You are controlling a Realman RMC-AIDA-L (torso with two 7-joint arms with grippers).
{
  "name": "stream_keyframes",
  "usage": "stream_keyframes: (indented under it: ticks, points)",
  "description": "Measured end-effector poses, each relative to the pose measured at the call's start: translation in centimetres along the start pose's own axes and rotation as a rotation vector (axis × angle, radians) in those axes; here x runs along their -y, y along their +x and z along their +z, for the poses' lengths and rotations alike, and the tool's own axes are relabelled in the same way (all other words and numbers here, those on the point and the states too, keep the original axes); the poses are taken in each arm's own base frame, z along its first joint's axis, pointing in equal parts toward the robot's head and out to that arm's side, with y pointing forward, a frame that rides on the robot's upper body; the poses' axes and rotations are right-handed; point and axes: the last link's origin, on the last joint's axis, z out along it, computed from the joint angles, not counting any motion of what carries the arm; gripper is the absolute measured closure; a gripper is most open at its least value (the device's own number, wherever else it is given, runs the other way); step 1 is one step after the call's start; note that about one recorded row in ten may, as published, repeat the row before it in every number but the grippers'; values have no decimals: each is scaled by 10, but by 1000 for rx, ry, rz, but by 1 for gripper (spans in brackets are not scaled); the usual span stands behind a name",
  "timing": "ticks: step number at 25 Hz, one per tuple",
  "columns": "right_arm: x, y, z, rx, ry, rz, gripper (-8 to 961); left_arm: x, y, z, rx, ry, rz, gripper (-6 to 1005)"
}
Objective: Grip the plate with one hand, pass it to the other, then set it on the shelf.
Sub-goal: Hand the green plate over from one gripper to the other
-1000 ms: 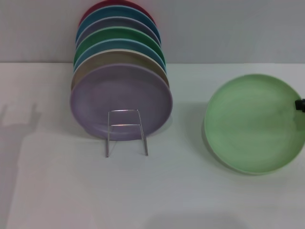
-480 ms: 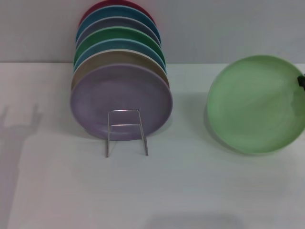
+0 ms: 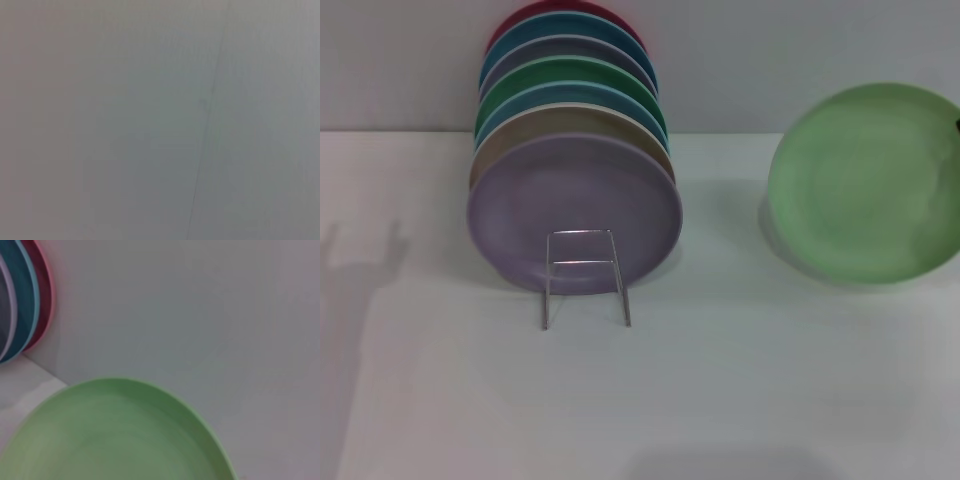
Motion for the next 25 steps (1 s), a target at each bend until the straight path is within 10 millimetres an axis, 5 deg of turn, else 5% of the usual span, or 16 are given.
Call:
stream_keyframes:
  ticks: [25]
  points:
    - [-37,-7,2,195,166,-112,932,1,-1,3,6,3,4,170]
